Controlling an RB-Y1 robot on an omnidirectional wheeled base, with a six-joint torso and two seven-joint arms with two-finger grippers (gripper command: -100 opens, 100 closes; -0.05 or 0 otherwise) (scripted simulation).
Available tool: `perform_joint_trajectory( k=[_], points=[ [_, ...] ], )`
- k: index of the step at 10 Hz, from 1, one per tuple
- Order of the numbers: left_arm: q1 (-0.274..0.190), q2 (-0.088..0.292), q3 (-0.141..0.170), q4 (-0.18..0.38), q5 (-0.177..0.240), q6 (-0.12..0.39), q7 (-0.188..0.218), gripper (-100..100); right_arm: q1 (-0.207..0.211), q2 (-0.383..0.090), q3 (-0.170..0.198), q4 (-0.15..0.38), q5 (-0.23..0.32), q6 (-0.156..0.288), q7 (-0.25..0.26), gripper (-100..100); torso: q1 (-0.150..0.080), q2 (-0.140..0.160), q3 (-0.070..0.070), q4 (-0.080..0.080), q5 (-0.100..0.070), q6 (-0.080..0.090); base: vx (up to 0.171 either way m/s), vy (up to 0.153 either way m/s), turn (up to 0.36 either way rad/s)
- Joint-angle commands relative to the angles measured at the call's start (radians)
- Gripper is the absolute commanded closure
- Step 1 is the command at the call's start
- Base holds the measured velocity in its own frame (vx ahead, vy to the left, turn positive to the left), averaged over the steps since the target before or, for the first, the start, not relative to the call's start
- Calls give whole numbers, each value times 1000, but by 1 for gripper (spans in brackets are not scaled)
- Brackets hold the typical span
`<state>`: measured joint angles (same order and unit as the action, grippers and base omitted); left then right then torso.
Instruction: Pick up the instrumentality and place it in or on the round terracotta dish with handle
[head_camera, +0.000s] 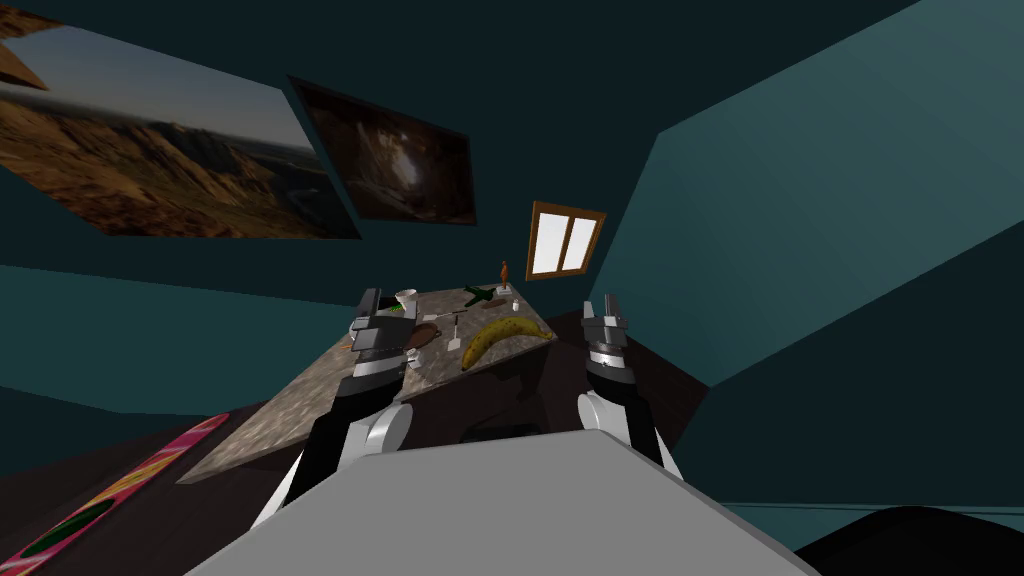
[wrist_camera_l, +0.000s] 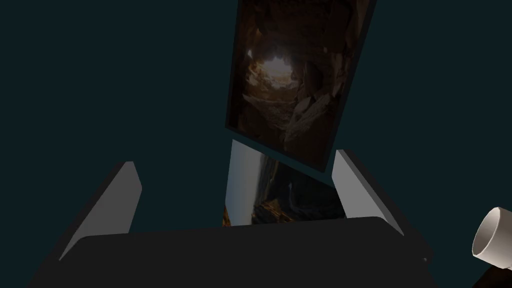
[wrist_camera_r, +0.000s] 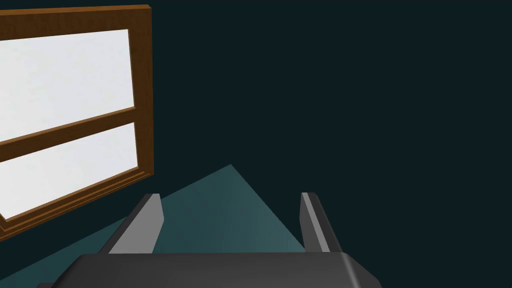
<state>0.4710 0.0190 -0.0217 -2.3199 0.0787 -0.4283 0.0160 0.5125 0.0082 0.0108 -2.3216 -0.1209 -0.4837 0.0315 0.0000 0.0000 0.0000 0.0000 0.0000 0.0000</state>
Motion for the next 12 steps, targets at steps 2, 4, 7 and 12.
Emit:
perform_joint_trajectory(
  k=[2,4,7,12],
  points=[
    [-1,43,1,26,18,15,10,-100,0,0,0,0,0,0,0,0,0,2,1,0,0,0,-46,3,17],
    [-4,84,3,68,47,39,27,-100,0,0,0,0,0,0,0,0,1,5,3,1,0,0,-81,26,23],
    [-8,116,6,125,88,73,51,-100,0,0,0,0,0,0,0,0,2,5,3,1,0,0,-68,22,20],
    [-21,149,12,237,176,148,107,-100,0,0,0,0,0,0,0,0,2,4,2,1,0,0,-56,18,33]
  ],
)
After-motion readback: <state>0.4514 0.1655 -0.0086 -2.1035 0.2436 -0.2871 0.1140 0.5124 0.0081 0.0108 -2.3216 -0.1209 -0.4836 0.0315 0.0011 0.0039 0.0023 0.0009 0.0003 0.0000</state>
